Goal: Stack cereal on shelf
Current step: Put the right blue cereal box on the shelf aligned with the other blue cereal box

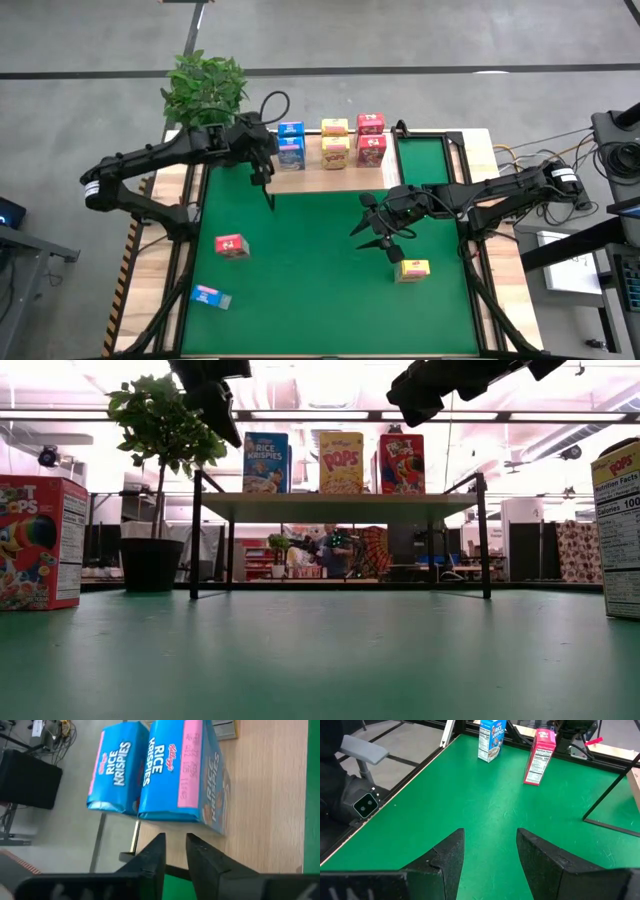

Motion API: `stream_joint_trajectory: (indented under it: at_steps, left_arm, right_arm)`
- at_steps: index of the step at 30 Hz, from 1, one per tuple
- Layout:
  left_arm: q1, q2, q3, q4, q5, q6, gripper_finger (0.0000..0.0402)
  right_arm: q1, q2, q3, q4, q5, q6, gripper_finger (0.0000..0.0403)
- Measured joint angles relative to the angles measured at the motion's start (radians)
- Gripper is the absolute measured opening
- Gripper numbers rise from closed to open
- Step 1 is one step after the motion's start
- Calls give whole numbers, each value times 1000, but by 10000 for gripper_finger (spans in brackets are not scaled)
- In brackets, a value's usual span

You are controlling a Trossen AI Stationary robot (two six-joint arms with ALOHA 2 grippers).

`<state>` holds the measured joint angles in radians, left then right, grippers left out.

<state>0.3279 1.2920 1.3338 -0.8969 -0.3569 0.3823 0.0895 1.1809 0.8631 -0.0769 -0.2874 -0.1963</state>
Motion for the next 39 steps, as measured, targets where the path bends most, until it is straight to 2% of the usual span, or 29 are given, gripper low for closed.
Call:
stream_joint_trajectory:
  at_steps: [4,18,26,28,32,34,39]
  left_arm:
    - [0,17,-11,4,0,-3,43]
    - [0,41,16,20,31,-25,41]
    - [-12,37,69,-77,27,-105,41]
    - [-30,30,78,-90,52,-136,41]
    - [-80,18,76,-80,202,-169,41]
    - [-111,18,67,-76,243,-180,41]
    - [-165,18,30,26,200,-168,41]
  right_arm:
    - [0,0,0,0,0,1,169]
    - [0,0,0,0,0,2,169]
    - [0,0,0,0,0,6,169]
    - [0,0,0,-1,0,6,169]
    - [0,0,0,-1,0,3,169]
    - [0,0,0,-1,0,3,169]
    - [0,0,0,-1,0,-5,169]
